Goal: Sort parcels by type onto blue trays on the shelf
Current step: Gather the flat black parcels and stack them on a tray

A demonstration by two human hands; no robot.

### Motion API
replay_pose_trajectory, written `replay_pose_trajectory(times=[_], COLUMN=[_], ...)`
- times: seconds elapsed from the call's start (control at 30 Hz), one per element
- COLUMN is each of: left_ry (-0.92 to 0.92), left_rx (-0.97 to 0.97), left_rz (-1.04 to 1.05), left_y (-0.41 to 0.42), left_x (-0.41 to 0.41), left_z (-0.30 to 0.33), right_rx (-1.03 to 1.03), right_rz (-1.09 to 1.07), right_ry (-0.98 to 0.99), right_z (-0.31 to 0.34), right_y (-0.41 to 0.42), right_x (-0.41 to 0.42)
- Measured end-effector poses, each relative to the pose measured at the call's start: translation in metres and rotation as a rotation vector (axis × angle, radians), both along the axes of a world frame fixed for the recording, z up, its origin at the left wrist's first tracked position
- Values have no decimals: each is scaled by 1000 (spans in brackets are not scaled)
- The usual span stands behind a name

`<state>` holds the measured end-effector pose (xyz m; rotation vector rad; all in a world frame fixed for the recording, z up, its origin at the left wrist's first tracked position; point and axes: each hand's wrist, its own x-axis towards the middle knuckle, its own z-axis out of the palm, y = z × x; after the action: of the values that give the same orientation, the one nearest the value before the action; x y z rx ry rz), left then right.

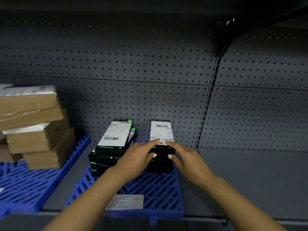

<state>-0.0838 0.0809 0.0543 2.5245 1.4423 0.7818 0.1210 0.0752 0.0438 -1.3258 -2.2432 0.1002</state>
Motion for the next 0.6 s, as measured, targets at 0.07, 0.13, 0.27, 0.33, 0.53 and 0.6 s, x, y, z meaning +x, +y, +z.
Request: replay_pose_trajectory(times=[0.07,0.13,0.27,0.33,0.53,0.6], left_ry=[29,60,109,118,74,125], left_rx=[-13,-20,-21,-28,-64,-33], left_rz=[10,15,12,15,2,19], left_y=[2,4,7,7,6,0], left_x=[-1,-3,-3,-1,-4,-2], left_z=[0,-1,0,0,-2,1], right_rx=[22,37,26,29,-6,-19], right_rz=[-14,-33,-62,-70,-103,-114], right_ry=[-37,-88,-148,-167,-130,-142], right_z=[1,4,8,9,11,12], right_y=[-2,-5,-6,-6,-10,-12], right_x=[-2,-3,-3,-4,-6,-7])
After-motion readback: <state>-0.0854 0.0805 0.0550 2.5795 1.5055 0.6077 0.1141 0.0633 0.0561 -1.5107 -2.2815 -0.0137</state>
